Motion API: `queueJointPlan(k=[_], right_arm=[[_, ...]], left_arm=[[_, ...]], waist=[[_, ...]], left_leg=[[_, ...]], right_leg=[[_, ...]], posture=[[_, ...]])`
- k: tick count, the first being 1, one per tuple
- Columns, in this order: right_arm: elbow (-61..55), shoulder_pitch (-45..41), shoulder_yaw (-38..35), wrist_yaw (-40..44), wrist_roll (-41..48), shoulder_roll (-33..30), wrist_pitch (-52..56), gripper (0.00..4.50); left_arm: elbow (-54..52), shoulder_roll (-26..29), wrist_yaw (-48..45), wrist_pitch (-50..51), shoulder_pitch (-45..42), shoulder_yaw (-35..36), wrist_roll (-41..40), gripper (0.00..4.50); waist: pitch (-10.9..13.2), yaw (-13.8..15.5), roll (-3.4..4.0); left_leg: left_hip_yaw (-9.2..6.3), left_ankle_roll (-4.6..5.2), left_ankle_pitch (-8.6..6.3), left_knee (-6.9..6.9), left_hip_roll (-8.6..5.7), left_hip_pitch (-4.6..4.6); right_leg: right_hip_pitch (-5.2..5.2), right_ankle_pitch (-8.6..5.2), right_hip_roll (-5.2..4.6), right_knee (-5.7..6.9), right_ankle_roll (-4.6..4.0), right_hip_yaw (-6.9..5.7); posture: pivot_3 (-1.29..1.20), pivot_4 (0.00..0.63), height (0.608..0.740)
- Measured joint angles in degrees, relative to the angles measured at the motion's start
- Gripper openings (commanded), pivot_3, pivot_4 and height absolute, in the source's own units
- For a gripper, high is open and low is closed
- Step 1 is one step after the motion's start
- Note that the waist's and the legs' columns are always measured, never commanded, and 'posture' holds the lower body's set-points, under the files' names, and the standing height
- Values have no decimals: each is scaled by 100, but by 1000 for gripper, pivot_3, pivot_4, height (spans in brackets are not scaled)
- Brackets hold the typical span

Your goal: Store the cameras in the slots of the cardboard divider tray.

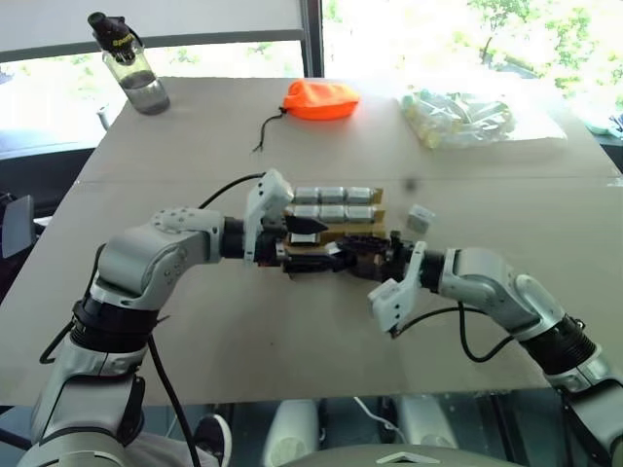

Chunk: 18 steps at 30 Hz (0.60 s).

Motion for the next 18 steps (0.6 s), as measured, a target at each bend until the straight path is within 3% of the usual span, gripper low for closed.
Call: queueJointPlan(k=[3, 4, 6, 8, 18], right_arm=[[56, -39, 0, 7, -10, 34, -66, 1910], [78, -43, 0, 12, -10, 42, -93, 1910], [121, -45, 0, 19, -10, 62, -97, 1910], [156, -51, -2, 28, -10, 78, -96, 1910], [235, -170, -10, 39, -32, 128, -55, 1910]], left_arm=[[19, 20, -105, 0, -21, -4, 20, 4500], [31, 30, -162, 8, -20, -20, 44, 4086], [28, 56, -223, 16, -18, -55, 80, 3716], [21, 99, -280, 53, 0, -155, 110, 2896], [-26, 104, -305, 105, 65, -224, 313, 2896]], waist=[[0, 0, 0], [0, 1, 0], [0, 1, 0], [0, 1, 0], [0, 3, 0]], left_leg=[[0, 0, 0, -1, 1, -1], [-1, 0, 0, -1, 1, -2], [0, 0, 0, -1, 1, -2], [0, 0, 0, -1, 1, -1], [-1, 0, 0, -1, 1, -2]], right_leg=[[-1, 0, 0, 0, 0, 0], [-1, 0, 0, 0, 0, -1], [-1, 0, -1, -1, 0, 0], [-1, 0, -1, 0, 0, 0], [-1, 0, -1, 1, 0, 0]], posture=[[0, 150, 740], [0, 150, 740], [0, 150, 740], [0, 150, 740], [0, 150, 740]])
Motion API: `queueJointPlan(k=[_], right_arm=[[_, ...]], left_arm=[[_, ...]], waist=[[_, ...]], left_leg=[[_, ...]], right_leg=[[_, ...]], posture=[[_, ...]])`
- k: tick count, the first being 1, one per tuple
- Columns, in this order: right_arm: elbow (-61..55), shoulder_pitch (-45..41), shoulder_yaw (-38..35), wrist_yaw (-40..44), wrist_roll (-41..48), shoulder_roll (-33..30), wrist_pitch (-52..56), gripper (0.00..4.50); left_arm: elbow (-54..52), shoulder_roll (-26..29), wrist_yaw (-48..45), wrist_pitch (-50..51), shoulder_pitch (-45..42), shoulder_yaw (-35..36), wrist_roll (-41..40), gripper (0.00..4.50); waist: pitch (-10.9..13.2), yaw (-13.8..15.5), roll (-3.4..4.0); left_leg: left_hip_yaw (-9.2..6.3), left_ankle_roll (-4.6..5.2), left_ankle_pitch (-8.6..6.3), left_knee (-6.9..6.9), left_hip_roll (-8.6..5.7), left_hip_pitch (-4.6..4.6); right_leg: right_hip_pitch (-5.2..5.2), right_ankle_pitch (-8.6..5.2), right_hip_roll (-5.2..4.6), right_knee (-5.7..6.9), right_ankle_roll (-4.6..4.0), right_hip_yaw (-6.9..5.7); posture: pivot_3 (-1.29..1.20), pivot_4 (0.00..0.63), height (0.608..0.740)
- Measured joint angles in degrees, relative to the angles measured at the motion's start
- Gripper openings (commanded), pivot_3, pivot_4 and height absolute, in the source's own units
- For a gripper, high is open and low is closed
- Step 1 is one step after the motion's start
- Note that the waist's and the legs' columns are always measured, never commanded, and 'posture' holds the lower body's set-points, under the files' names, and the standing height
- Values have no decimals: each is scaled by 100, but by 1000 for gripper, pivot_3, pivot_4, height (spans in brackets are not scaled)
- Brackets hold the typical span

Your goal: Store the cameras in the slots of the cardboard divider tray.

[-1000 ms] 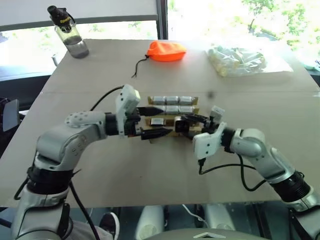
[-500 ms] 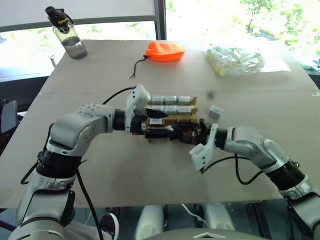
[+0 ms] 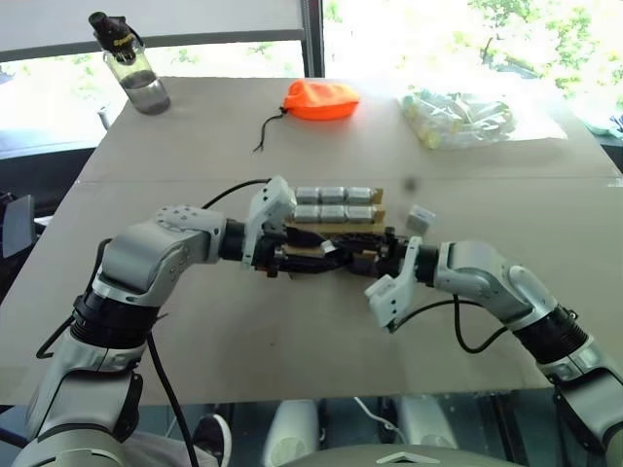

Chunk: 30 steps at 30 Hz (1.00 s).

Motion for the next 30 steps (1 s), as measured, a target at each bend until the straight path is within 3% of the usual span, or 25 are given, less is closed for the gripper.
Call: queueJointPlan(k=[7, 8, 10, 12, 13, 17, 19, 23, 29, 30], right_arm=[[-1, 1, 0, 22, -13, 2, 31, 1910], [-1, 1, 0, 25, -13, 2, 37, 1910], [-2, 1, 0, 29, -14, 3, 65, 1910], [-20, 11, 6, 44, -10, 10, 69, 1910], [-19, 26, 6, 54, -4, 36, 87, 1910], [-20, 35, 5, 87, 10, 43, 116, 1910], [-52, 69, 0, 108, 37, 56, 190, 2956], [-159, 151, -113, 160, 231, 117, 439, 4459], [-424, 631, -456, 539, 946, -37, 1053, 4459], [-641, 931, -714, 715, 1428, -136, 1392, 4459]], left_arm=[[12, -82, -53, -45, -1, 0, 90, 2896], [14, -98, -59, -65, 0, 0, 115, 2364], [17, -149, -71, -122, 0, 8, 125, 1830], [44, -182, -47, -145, 8, 14, 177, 852], [43, -190, -40, -179, 12, 13, 220, 670], [43, -211, -39, -211, 38, 13, 252, 677], [43, -212, -41, -211, 38, 13, 257, 677], [54, -211, -94, -255, 42, -58, 353, 677], [440, -249, -315, -908, -54, -125, 666, 677], [647, -353, -348, -1224, -165, -119, 767, 677]], waist=[[0, 0, 0], [0, 0, 0], [0, 1, 0], [0, 1, -1], [0, 1, -1], [0, 0, -1], [0, 3, -1], [0, 3, -1], [1, 39, -2], [1, 84, -3]], left_leg=[[0, 0, 0, 0, 0, 1], [0, 0, 0, 0, 0, 1], [0, 0, 0, 0, 0, 1], [0, 0, 0, 0, 0, 0], [1, 0, 0, 0, 0, 1], [0, 0, 0, 0, 0, 1], [-1, 0, 0, 0, 0, 1], [1, 0, 0, 1, 0, 0], [-3, 1, 0, 1, -2, -3], [-4, 1, 0, 2, -2, -5]], right_leg=[[0, 0, 0, 1, 0, 0], [0, 0, 0, 1, 0, 0], [0, 0, 0, 1, 0, 1], [0, 0, 0, 1, 0, 0], [0, 0, 0, 1, 0, 1], [0, 0, 0, 1, 0, 0], [0, 0, 0, 1, 0, 0], [0, 0, 0, 1, 0, 1], [1, 0, -1, 0, 0, -4], [1, 1, -2, -2, 0, -6]], posture=[[0, 150, 740], [0, 150, 740], [0, 150, 740], [0, 150, 740], [0, 150, 740], [0, 150, 740], [0, 150, 740], [0, 150, 740], [0, 150, 740], [0, 150, 740]])
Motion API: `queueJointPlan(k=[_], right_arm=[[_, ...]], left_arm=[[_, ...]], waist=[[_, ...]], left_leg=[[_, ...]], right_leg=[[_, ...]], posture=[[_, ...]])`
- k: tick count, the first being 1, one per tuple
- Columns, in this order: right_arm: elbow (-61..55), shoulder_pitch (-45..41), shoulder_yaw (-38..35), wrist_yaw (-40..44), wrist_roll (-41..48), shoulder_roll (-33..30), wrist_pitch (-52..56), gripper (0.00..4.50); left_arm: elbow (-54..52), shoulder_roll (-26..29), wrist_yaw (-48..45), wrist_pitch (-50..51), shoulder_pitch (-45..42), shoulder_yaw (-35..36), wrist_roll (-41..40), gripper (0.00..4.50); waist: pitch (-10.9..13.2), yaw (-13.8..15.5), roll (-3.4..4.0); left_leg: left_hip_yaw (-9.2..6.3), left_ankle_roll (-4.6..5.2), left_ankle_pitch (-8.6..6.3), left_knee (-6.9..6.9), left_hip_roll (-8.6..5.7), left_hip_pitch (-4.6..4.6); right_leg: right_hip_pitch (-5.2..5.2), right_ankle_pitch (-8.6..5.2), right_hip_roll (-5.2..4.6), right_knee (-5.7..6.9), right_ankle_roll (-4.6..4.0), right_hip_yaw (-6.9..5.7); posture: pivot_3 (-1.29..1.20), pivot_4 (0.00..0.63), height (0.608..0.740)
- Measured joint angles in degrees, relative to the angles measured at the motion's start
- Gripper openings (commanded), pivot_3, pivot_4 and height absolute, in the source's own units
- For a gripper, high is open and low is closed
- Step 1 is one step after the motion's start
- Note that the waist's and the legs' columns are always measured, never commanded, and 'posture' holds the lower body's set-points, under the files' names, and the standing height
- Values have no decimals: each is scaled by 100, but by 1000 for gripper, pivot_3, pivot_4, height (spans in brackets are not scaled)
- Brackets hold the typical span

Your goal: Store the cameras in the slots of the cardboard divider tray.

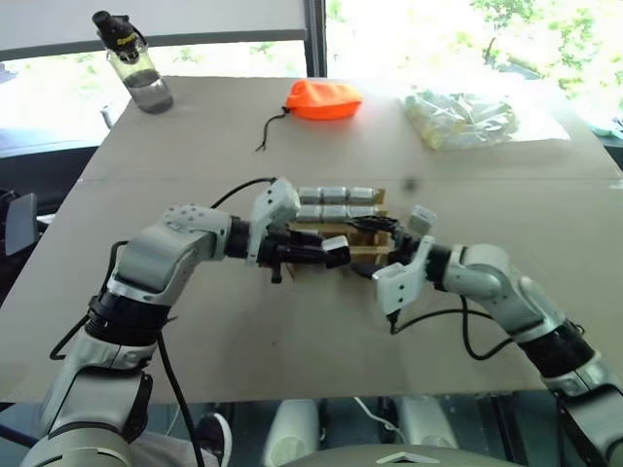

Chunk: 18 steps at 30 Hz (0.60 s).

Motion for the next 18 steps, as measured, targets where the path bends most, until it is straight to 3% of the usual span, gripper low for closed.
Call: queueJointPlan(k=[8, 11, 18], right_arm=[[-2069, 1863, -1944, 1059, 4030, -653, 3799, 4459], [-2375, 2268, -2571, 1129, 4955, -849, 4533, 4459], [-2525, 3657, -3742, 1983, 6226, -988, 4743, 4459]], left_arm=[[1629, -247, -1150, -1923, -778, 58, 504, 677], [2261, -259, -1577, -2606, -1002, -26, 798, 677], [3923, -654, -2390, -3945, -1796, -347, 1455, 677]], waist=[[0, 70, -2], [-2, 48, -6], [-3, 100, -14]], left_leg=[[0, 3, -2, 0, -6, 3], [7, 8, -4, 0, -8, 10], [2, 26, -14, 9, -12, -4]], right_leg=[[4, 0, 9, 0, -1, -6], [6, 0, 13, -1, -1, 6], [6, 1, 14, -11, 1, 0]], posture=[[0, 150, 740], [0, 150, 740], [0, 150, 740]])
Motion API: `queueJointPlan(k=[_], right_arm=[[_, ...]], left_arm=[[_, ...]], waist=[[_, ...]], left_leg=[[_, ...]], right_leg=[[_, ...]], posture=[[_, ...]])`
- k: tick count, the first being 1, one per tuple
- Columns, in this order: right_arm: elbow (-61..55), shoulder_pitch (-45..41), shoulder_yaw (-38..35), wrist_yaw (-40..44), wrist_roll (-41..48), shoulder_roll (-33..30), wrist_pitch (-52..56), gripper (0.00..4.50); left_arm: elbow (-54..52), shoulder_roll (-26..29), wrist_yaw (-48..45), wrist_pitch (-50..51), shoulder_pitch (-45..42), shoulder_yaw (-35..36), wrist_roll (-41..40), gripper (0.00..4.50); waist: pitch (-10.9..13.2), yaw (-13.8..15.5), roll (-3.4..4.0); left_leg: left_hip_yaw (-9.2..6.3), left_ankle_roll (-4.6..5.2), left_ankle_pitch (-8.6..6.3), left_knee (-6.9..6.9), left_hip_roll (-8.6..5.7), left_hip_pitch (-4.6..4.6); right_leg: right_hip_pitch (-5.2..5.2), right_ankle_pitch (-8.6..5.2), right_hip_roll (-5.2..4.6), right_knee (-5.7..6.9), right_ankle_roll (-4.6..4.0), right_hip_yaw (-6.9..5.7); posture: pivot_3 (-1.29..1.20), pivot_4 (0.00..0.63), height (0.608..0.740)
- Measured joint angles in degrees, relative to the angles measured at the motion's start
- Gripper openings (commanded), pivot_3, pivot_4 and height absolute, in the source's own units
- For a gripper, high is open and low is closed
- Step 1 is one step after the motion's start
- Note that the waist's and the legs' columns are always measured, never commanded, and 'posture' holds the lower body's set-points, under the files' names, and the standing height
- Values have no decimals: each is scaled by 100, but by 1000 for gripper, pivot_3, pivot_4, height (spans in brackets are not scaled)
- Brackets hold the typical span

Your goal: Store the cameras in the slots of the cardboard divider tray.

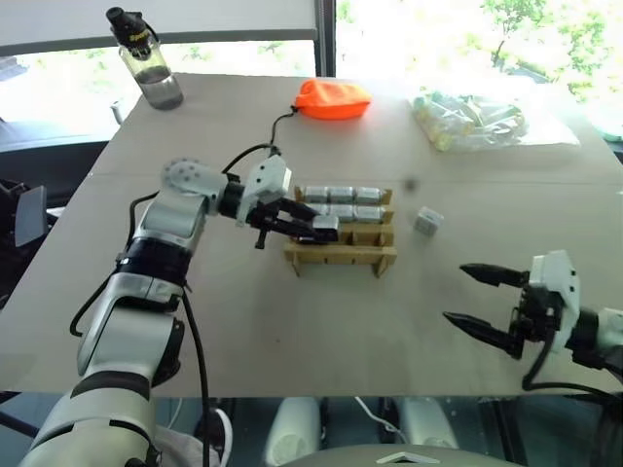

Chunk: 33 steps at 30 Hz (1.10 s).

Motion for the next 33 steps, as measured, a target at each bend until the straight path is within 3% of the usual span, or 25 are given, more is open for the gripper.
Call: queueJointPlan(k=[8, 16, 33], right_arm=[[-76, 455, -385, 444, 328, 52, -279, 4459], [33, 259, -452, 383, 316, 98, -460, 4459], [70, 289, -461, 174, 130, 130, -550, 4459]], left_arm=[[983, -341, -83, -814, -494, -143, 276, 677], [1628, -551, -55, -1129, -709, -152, 632, 677], [1145, -609, 72, -862, -415, 53, 816, 677]], waist=[[-3, -31, -7], [-5, -35, -9], [-9, -32, -10]], left_leg=[[-2, 28, -16, 4, 5, 7], [-1, 29, -17, 7, 6, 10], [0, 27, -16, 7, 11, 12]], right_leg=[[2, 0, 0, 7, 1, 3], [3, 0, 4, 11, 1, 6], [4, 0, 3, 12, 1, 10]], posture=[[0, 150, 740], [0, 150, 740], [0, 150, 740]])
